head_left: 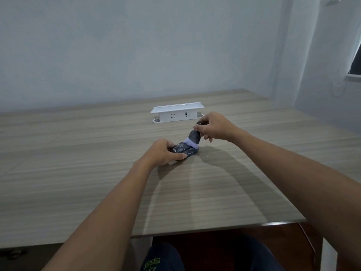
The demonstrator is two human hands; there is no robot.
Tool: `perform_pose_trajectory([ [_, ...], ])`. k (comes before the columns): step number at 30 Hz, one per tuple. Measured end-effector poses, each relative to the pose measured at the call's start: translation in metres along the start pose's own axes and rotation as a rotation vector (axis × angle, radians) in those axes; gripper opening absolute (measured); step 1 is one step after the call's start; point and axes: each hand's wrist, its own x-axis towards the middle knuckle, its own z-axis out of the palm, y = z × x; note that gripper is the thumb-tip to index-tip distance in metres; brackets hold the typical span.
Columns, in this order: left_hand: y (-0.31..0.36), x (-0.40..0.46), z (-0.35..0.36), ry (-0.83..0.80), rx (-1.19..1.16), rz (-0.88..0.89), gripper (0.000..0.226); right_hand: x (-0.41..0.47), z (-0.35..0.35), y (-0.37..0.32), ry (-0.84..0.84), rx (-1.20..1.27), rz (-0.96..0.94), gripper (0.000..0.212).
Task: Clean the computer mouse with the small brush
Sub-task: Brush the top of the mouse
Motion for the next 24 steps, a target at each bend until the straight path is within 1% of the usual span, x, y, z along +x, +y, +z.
perform_pose_trajectory([
  [6,-0.001,-0.001,0.002,-0.002,-0.021,0.01,0.038,-0.004,-0.001,0.02,0.026,-0.062,0.077,0.026],
  [10,-0.002,-0.001,-0.001,-0.014,-0.009,0.018,0.032,0.001,0.002,0.01,0.026,-0.061,0.03,0.025],
  [13,-0.001,0.001,-0.002,-0.034,0.02,0.028,0.028,0.007,0.003,-0.003,-0.014,-0.015,-0.018,0.022],
  [15,-0.001,0.002,-0.002,-0.044,0.017,0.029,0.027,0.01,0.004,-0.007,-0.029,-0.057,-0.04,0.023],
  [19,-0.003,0.002,-0.003,-0.055,0.015,0.061,0.028,0.014,0.006,-0.001,0.004,-0.25,-0.042,0.029],
  [24,-0.003,0.001,-0.003,-0.068,0.01,0.077,0.026,0.017,0.012,0.002,0.045,-0.252,-0.026,0.032],
])
